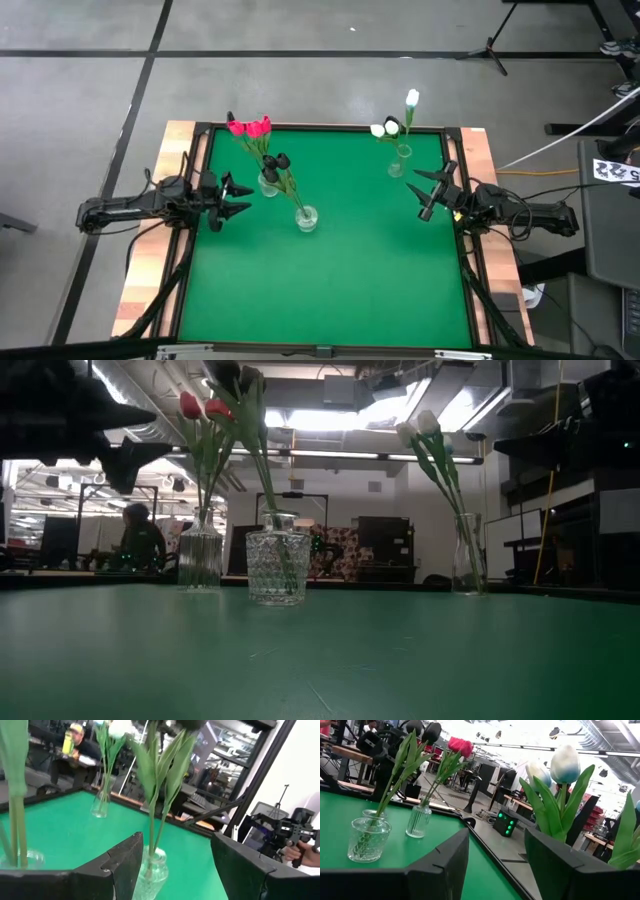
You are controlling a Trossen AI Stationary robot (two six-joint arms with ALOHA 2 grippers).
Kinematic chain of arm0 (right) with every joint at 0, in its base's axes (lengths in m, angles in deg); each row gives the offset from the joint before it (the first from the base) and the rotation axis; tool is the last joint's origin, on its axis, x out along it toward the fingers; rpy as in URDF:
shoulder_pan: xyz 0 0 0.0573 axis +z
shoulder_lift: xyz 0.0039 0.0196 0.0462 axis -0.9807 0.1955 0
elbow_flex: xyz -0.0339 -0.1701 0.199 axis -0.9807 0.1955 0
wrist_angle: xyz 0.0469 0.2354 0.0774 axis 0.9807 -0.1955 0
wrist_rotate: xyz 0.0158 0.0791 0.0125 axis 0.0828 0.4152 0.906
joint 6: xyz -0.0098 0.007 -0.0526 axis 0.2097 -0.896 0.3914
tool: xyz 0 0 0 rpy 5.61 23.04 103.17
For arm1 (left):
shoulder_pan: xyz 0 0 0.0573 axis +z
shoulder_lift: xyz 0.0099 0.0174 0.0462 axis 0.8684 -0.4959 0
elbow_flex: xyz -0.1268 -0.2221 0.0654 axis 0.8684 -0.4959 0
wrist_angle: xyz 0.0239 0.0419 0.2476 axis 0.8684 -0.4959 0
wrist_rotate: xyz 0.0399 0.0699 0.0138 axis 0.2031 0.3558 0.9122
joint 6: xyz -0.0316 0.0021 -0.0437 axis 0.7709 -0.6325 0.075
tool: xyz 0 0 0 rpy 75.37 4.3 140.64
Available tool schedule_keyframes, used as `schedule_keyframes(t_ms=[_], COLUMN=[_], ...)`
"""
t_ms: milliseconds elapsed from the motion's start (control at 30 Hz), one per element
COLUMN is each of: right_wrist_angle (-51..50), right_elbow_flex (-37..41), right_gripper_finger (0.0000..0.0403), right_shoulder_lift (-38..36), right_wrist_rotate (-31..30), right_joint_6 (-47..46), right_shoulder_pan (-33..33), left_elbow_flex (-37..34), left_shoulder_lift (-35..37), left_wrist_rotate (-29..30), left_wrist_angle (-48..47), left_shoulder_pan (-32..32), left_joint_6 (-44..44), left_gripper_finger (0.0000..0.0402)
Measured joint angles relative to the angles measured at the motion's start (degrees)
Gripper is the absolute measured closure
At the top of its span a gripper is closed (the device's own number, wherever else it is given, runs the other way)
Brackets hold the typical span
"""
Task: Sort flowers into vase by color
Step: Return to Home Position
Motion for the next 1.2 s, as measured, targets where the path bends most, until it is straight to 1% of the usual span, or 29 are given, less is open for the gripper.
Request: schedule_keyframes(t_ms=[200,467,567,667,833,1200], right_wrist_angle=[-0.1,-1.9,-3.2,-3.8,-5.0,-5.9], right_elbow_flex=[0.0,0.1,0.1,0.1,0.1,0.1], right_gripper_finger=[0.021,0.021,0.021,0.021,0.021,0.021], right_shoulder_lift=[0.0,0.0,0.0,0.0,0.0,0.4], right_wrist_rotate=[0.0,0.0,-0.4,-2.2,-2.4,-1.9], right_joint_6=[-0.1,-0.1,-0.2,-0.2,-0.2,1.7], right_shoulder_pan=[0.0,0.0,0.0,0.0,0.0,0.0], left_elbow_flex=[-0.3,-0.3,-0.2,-0.2,-0.2,-0.2], left_shoulder_lift=[0.0,0.0,0.0,0.0,0.0,0.0], left_wrist_rotate=[0.0,0.2,2.0,6.4,11.4,11.6], left_wrist_angle=[-0.6,-0.5,0.3,0.1,-0.2,-2.3], left_shoulder_pan=[-1.0,-7.3,-9.9,-11.6,-12.0,-11.9], left_joint_6=[0.1,1.6,2.0,0.7,-0.1,0.3], left_gripper_finger=[0.0171,0.0171,0.0171,0.0171,0.0171,0.0171])
